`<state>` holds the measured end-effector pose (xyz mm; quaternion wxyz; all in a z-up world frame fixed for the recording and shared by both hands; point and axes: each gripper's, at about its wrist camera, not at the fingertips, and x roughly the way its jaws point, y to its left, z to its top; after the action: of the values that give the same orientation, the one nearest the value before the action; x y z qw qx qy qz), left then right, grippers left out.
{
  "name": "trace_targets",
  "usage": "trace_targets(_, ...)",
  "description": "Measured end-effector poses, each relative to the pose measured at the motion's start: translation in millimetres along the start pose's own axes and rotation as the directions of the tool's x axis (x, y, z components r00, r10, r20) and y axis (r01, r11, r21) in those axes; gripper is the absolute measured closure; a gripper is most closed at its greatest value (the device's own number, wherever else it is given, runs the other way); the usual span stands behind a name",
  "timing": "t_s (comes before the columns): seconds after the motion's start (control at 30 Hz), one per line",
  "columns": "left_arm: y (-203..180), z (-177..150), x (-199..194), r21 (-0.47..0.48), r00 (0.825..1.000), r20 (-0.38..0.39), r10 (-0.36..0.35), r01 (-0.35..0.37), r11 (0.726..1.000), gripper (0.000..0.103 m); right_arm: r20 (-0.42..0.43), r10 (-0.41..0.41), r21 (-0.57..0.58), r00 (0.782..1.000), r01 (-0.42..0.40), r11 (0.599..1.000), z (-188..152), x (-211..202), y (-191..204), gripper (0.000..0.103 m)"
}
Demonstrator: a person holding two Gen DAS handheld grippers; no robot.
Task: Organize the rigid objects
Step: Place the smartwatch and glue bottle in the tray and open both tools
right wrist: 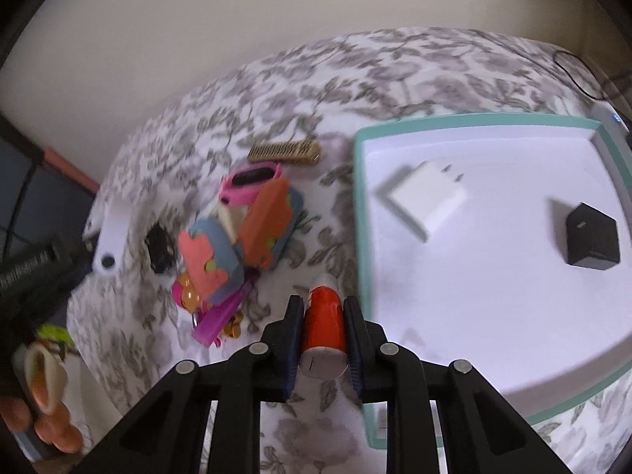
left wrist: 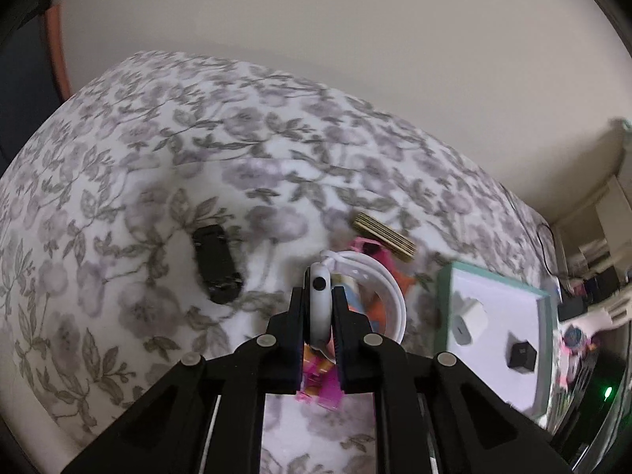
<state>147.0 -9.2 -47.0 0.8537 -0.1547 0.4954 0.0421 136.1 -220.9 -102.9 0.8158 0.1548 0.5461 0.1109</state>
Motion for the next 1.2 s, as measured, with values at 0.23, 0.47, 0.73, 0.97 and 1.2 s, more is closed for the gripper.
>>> trace_targets(0.23,-60.4,-20.9,9.1,0.151,0.997,-0.06,-0.038,0.047,0.987,0.09,0.064,0.038,0.144,0.997,-0.047,0.988,8.2,-24.1,-38.3,0.081)
trace_targets(0.47,-122.8,-54.0,19.2,0.31,0.992,-0.117,-0.05,0.084,0.947,0.09,0.115,-0.063,0.289,0.991,0.028,0.957,9.2,-44.7,-95.0,0.081)
trace_targets(0.73,-158.2,-78.0,35.9,0.407,0.99,-0.144,-0.009,0.068,0.911,0.09,0.127,-0.228,0.351,0.965,0.171,0.921,8.1,-56.8,-136.2,0.081)
trace_targets(0.97,-167.3,-87.3,52.8,0.43,0.983,-0.182,0.009,0.071,0.9,0.086,0.112,-0.26,0.348,0.959,0.207,0.914,6.5,-55.9,-142.2,0.08)
trace_targets(1.2,-158.6,-76.3,47.8,0.384,0.987,-0.161,-0.008,0.07,0.92,0.046,0.115,-0.271,0.325,0.956,0.221,0.919,7.0,-55.7,-137.3,0.08)
